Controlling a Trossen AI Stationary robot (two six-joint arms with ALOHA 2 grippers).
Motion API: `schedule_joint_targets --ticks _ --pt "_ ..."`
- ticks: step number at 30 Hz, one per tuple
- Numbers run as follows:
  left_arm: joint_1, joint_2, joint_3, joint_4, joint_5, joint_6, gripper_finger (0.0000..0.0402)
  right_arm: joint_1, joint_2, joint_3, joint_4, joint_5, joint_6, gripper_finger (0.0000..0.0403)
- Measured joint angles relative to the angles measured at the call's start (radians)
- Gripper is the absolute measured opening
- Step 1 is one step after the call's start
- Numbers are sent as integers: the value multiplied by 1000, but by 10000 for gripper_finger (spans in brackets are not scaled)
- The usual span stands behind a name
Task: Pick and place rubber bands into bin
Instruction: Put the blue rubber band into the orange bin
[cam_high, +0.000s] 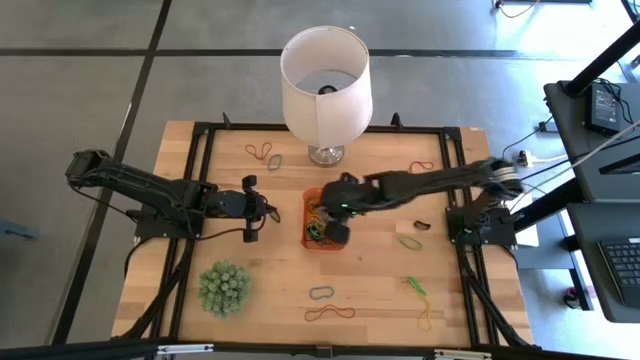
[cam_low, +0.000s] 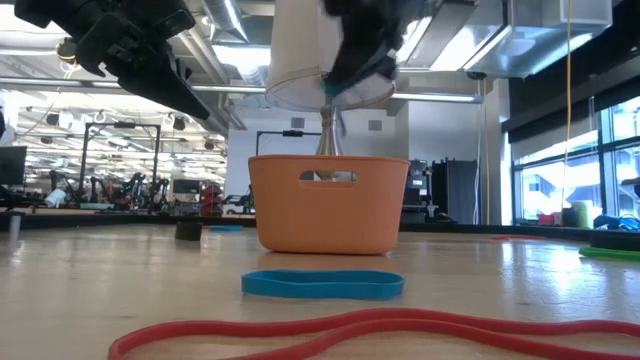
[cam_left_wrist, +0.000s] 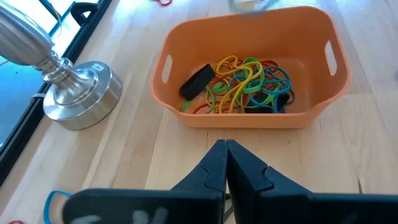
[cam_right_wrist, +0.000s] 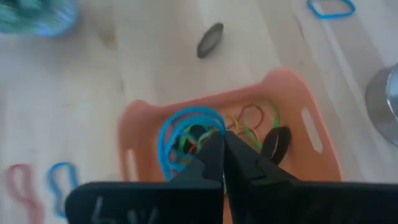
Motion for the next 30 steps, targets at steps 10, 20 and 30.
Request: schedule_joint_targets --ticks 10,20,30 --pt "0 0 0 -1 0 1 6 -55 277 102 -33 -80 -60 0" --pt "0 0 0 -1 0 2 6 -75 406 103 -51 -80 -60 5" --pt "0 0 0 -1 0 2 6 -78 375 103 -85 -80 -60 85"
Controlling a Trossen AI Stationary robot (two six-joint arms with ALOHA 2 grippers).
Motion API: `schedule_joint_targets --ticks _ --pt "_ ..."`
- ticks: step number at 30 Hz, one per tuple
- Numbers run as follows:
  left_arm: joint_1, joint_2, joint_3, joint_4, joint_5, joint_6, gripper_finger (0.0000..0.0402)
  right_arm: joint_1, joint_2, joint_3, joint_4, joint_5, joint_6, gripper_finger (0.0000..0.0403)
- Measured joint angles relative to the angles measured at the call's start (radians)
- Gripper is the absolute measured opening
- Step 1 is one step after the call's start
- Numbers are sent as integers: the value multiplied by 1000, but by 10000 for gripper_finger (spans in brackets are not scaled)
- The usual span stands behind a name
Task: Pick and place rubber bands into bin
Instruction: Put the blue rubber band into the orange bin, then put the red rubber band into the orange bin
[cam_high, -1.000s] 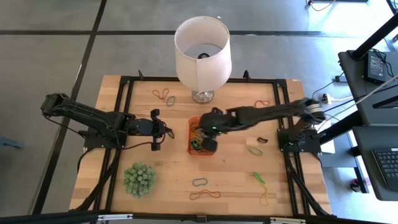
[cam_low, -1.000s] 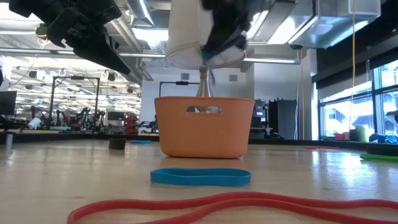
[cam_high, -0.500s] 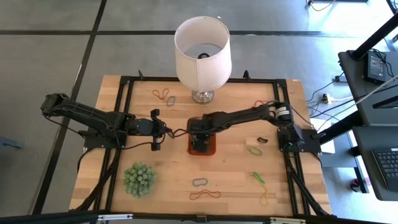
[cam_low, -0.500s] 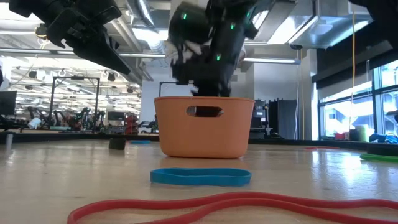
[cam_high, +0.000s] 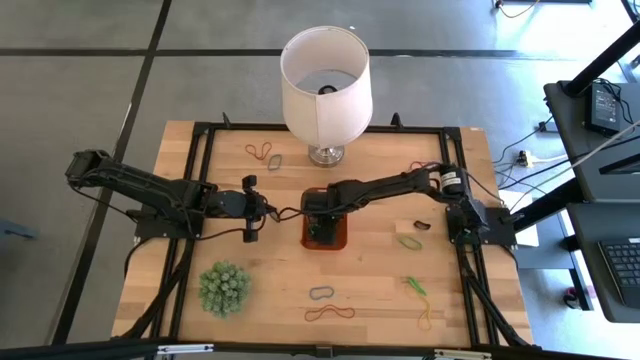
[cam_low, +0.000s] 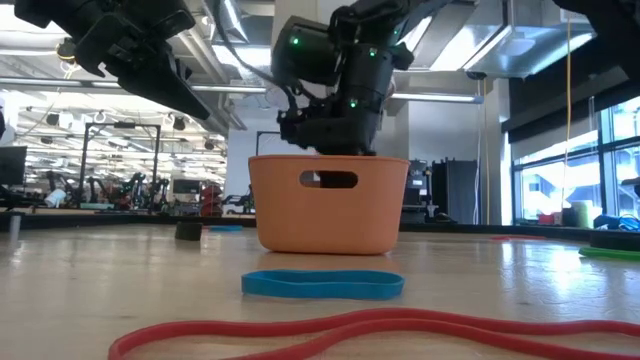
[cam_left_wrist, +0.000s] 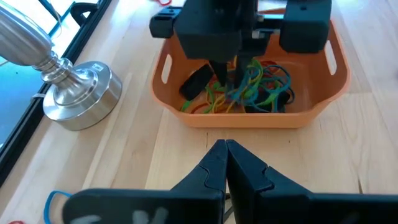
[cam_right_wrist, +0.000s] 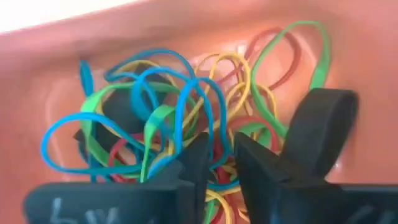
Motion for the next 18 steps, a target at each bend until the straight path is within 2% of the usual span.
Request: schedule_joint_targets --ticks 6,12,18 --pt "0 0 0 1 3 -9 6 0 -62 0 -36 2 -27 132" --pt "0 0 0 0 4 -18 6 0 -144 -15 -30 10 -53 151" --pt "0 0 0 0 4 -18 6 -1 -314 -182 111 12 -78 147"
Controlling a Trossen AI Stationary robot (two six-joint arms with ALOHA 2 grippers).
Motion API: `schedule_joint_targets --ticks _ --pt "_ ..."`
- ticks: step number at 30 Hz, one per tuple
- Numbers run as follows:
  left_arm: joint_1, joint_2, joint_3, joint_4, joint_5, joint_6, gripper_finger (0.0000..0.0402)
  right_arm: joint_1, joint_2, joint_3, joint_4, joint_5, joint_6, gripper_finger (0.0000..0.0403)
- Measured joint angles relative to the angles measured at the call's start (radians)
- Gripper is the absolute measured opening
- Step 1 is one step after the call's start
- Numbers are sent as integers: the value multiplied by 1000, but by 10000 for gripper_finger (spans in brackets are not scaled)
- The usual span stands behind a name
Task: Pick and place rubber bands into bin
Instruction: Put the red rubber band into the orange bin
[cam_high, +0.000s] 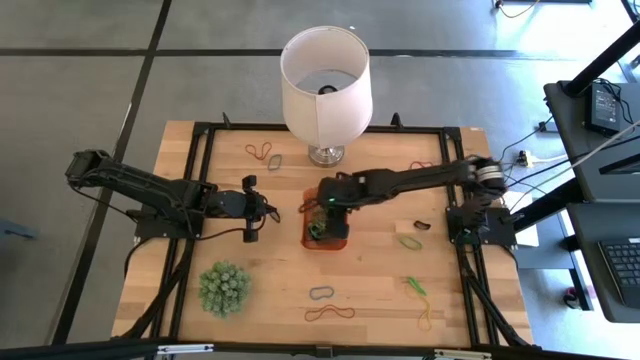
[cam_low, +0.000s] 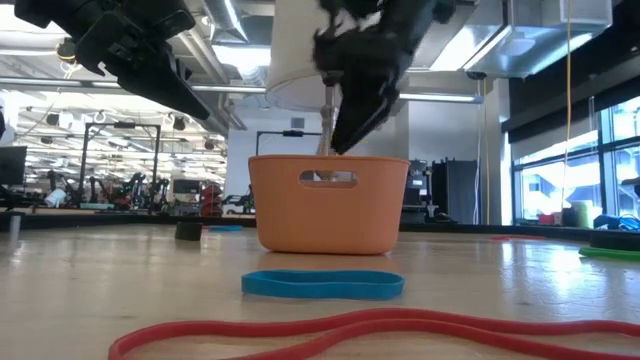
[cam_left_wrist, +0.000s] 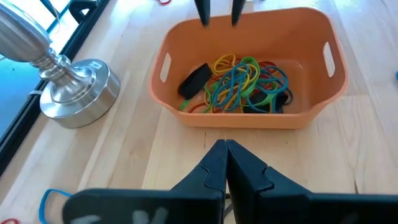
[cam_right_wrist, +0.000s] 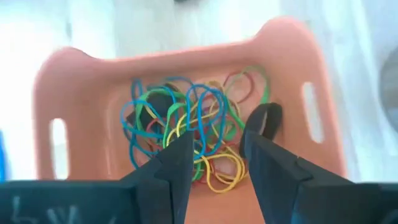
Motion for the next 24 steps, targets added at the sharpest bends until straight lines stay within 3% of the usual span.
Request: schedule_joint_targets --ticks 10,15,20,24 --pt "0 0 0 15 -6 0 6 5 -480 -565 407 58 92 146" --pt "0 0 0 67 -7 -22 6 13 -697 -872 694 58 111 145" --pt "37 0 5 136 -17 -52 17 13 -813 -1140 1016 54 144 145" --pt "122 11 11 130 -8 -95 57 17 -836 -1290 1208 52 193 145"
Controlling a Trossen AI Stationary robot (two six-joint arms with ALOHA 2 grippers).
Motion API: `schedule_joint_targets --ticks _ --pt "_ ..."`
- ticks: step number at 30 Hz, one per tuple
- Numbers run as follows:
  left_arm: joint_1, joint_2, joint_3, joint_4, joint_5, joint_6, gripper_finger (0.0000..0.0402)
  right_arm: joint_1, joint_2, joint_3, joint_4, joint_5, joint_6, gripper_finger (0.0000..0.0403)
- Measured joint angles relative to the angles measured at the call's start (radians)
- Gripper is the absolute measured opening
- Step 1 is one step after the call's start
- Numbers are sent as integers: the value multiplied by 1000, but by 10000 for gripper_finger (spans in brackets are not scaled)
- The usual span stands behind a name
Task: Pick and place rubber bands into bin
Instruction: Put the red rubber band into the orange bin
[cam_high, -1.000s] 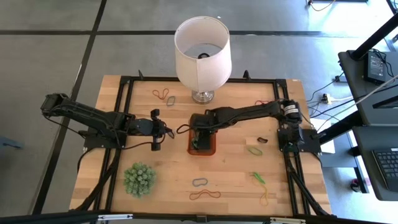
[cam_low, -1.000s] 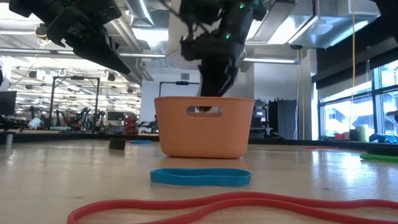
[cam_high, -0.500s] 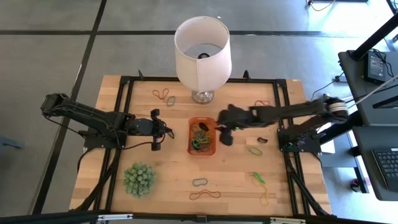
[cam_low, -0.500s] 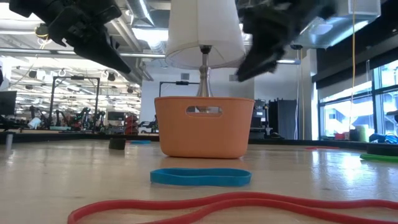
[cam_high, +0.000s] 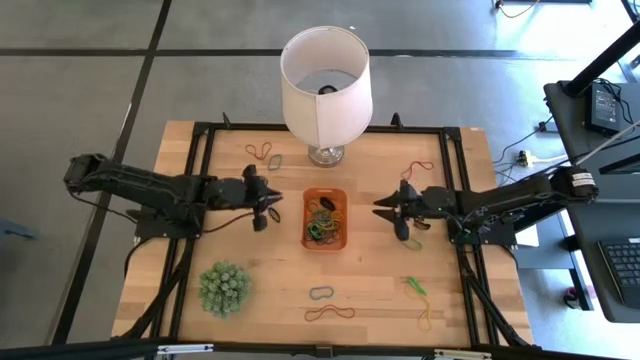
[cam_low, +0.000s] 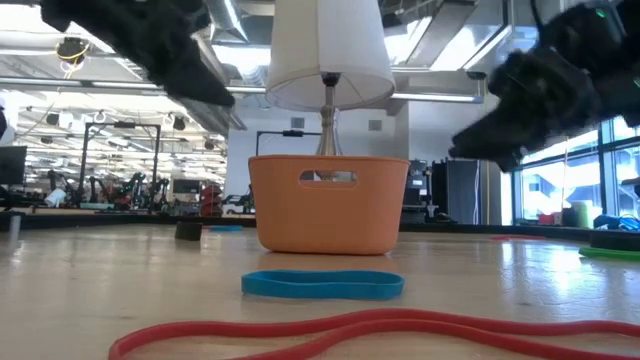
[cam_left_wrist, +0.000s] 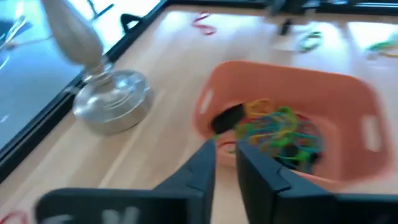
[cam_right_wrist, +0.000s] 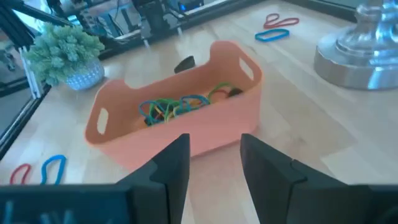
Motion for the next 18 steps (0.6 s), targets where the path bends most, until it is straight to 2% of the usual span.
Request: schedule_joint_targets --ticks 3,7,10,14,18 --pt "90 24 0 -2 3 -45 101 0 -1 -60 83 0 22 145" --pt "232 67 0 9 -83 -130 166 0 -3 -75 121 0 21 145" --pt "351 104 0 14 -105 -148 198 0 -2 -65 115 -6 16 145" --pt "520 181 33 -19 -61 -229 209 0 -2 -54 116 -12 -9 145" --pt "656 296 123 -85 40 -273 203 0 -2 -54 115 -16 -10 145"
